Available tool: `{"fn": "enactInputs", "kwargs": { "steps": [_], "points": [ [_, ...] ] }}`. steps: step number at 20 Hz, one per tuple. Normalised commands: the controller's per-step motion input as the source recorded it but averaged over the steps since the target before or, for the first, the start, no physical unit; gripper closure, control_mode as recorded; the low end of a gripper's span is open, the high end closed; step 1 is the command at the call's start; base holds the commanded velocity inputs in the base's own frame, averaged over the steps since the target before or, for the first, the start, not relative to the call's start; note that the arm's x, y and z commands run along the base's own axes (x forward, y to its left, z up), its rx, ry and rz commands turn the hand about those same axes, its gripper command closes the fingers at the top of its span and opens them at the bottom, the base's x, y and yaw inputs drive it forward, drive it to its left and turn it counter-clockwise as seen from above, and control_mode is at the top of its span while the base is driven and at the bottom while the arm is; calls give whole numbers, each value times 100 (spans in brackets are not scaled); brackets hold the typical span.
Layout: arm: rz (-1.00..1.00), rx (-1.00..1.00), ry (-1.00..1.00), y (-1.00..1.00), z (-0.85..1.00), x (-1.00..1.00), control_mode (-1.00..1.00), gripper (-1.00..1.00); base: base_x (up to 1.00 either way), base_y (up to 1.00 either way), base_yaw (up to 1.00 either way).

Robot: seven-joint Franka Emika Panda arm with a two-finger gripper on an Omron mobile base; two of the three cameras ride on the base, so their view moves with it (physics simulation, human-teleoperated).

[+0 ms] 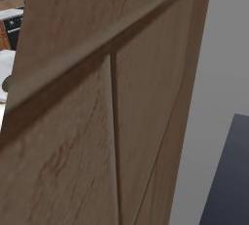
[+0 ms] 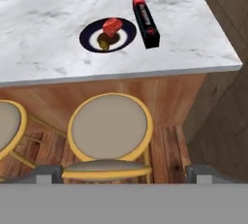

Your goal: Retrieve the tupperware and aluminum foil from the cabinet and place them on the dining counter near the plate with steak and sweet potato to prepare for storing leftovers.

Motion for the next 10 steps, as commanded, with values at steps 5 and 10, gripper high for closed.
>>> {"fn": "enactInputs", "kwargs": {
  "steps": [5,10],
  "points": [
    [-11,0,16,-3,71,-68,-100,-100,0,0,0],
    [0,-1,6,0,35,-41,100,-100,-39,0,0]
  ]
}}
